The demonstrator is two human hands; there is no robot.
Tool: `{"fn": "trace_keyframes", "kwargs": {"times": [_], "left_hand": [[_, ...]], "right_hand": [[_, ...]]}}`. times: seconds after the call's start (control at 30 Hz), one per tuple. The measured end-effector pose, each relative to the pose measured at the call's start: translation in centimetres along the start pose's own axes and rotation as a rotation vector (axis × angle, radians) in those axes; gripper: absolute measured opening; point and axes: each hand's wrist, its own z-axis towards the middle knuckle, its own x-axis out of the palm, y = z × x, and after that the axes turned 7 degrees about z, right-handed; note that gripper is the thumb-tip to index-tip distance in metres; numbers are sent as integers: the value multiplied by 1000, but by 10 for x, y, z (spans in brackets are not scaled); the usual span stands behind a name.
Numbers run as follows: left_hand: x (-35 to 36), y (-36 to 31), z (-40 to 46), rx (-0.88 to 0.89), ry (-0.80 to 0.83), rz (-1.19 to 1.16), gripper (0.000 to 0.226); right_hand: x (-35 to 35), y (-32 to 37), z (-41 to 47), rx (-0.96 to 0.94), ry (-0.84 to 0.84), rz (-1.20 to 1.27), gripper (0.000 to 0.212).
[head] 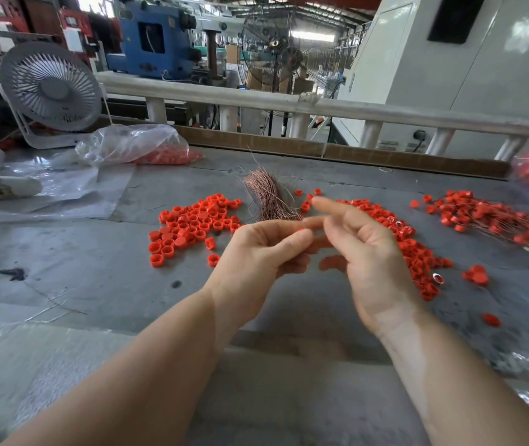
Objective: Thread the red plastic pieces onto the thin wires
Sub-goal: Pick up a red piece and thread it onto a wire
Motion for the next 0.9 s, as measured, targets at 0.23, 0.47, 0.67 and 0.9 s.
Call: {"fn": "trace_keyframes", "kwargs": {"times": [0.23, 0.47, 0.67, 0.9], "left_hand": [[0, -3, -2, -41, 27, -69, 20], [-1, -3, 0, -61, 28, -163, 21], [-2, -6, 0, -83, 21, -177, 28], [-4, -6, 1, -117, 29, -198, 42]], "right_hand": [[1, 6, -3, -310, 75, -378, 29], [1, 10, -5, -270, 38, -364, 25], [3, 11, -5, -257, 27, -308, 26], [2, 9, -4, -315, -11, -331, 28]]}}
